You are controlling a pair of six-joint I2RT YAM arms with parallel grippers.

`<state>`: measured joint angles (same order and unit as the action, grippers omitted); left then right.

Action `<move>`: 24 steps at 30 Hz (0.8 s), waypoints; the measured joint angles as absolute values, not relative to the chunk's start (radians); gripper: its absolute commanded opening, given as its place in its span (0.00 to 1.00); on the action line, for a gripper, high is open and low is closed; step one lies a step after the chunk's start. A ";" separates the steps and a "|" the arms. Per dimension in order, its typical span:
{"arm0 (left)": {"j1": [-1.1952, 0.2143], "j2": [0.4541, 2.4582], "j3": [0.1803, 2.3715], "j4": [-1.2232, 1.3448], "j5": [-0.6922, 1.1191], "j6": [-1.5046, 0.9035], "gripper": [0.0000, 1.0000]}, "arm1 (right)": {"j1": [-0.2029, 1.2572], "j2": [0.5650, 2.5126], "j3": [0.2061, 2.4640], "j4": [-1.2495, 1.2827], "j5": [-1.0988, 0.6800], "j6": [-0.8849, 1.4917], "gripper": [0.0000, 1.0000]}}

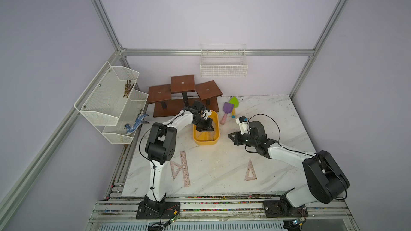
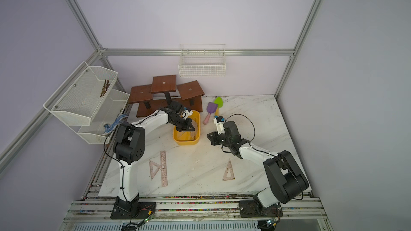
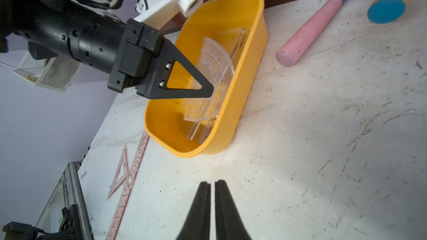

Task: Put the scattered rulers into the storage box
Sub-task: Place the ruler in the storage box.

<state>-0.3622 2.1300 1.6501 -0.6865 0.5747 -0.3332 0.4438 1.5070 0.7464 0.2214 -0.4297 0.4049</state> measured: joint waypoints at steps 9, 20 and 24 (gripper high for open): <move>-0.369 2.140 1.588 -0.630 0.595 -0.364 0.37 | 0.424 1.515 0.747 0.198 -0.498 0.404 0.21; -0.382 1.853 1.423 -0.628 0.451 -0.384 0.65 | 0.482 1.257 0.735 -0.277 -0.299 0.400 0.39; -0.496 1.620 1.321 -0.565 0.377 -0.389 0.71 | 0.576 1.152 0.654 -0.371 -0.171 0.471 0.44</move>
